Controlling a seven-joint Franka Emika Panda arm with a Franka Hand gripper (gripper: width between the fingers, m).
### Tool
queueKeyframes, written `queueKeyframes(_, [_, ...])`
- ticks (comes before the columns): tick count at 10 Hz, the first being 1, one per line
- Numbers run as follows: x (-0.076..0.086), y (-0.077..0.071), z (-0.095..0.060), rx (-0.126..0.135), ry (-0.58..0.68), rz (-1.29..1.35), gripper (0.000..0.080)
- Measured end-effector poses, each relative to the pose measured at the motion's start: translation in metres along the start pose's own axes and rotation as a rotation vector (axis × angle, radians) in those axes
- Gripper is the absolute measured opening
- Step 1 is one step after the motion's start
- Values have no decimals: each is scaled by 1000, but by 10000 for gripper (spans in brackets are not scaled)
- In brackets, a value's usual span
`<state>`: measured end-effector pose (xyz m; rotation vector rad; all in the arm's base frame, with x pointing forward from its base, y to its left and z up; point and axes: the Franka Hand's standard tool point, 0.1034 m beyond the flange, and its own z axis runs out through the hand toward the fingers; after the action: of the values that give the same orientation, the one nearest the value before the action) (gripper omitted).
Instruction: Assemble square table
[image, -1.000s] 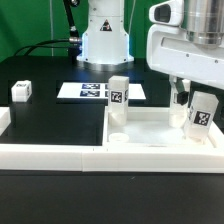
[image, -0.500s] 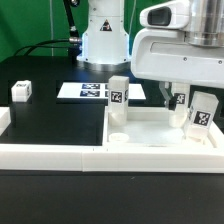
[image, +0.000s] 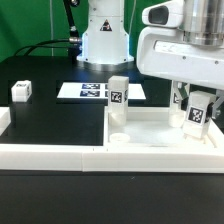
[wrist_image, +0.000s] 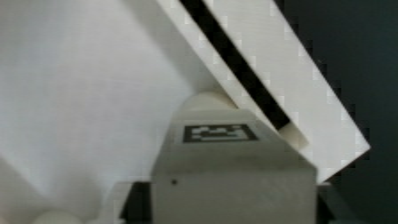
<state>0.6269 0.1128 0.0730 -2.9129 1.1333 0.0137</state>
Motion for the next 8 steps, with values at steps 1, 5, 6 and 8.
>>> queueKeyframes(1, [0, 0, 0, 1, -1, 34, 288])
queueKeyframes(5, [6, 0, 3, 46, -34, 505, 290])
queueKeyframes(6, [5, 0, 3, 68, -50, 656, 290])
queueKeyframes(8, [4, 4, 4, 136, -92, 945, 290])
